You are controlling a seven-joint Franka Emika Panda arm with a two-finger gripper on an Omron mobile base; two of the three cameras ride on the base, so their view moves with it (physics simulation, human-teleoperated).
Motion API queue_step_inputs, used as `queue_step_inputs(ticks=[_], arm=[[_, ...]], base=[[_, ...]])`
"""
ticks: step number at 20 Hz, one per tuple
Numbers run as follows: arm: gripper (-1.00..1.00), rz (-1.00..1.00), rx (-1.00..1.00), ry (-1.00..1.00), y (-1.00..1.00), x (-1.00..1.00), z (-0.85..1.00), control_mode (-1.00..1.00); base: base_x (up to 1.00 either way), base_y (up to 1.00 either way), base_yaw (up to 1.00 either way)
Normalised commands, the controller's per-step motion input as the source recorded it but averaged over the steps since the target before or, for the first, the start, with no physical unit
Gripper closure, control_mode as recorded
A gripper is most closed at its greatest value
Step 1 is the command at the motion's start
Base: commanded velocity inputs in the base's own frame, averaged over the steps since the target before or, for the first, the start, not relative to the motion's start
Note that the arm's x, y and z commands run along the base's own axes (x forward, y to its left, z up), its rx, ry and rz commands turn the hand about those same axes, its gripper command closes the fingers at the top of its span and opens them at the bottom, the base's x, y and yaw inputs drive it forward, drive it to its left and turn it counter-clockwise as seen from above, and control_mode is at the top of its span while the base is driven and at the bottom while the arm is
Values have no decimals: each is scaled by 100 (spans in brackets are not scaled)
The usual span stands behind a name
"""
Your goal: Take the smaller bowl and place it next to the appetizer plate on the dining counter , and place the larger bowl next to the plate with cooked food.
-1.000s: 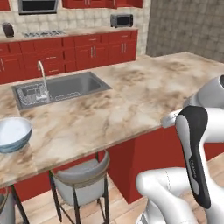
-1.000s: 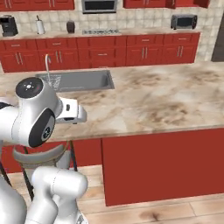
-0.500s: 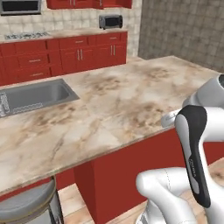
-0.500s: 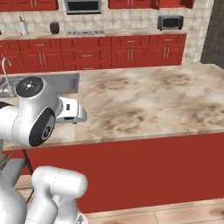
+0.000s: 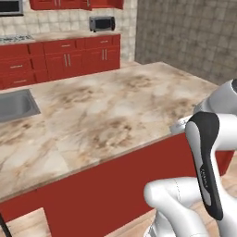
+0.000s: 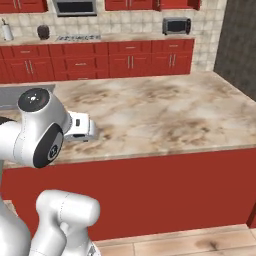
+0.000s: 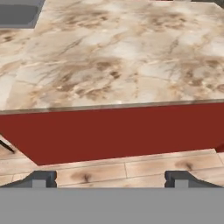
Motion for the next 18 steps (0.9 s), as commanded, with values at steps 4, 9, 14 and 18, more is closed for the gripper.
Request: queue_step_inputs(ticks=[4, 9, 14, 18], arm=[[-100, 0, 0, 0, 0, 0, 0, 100], [-100, 0, 0, 0, 0, 0, 0, 100], [-100, 0, 0, 0, 0, 0, 0, 100], [-100, 0, 0, 0, 0, 0, 0, 100]], base=[[-3, -100, 0], [0, -100, 1], [0, -100, 14], [0, -100, 30]])
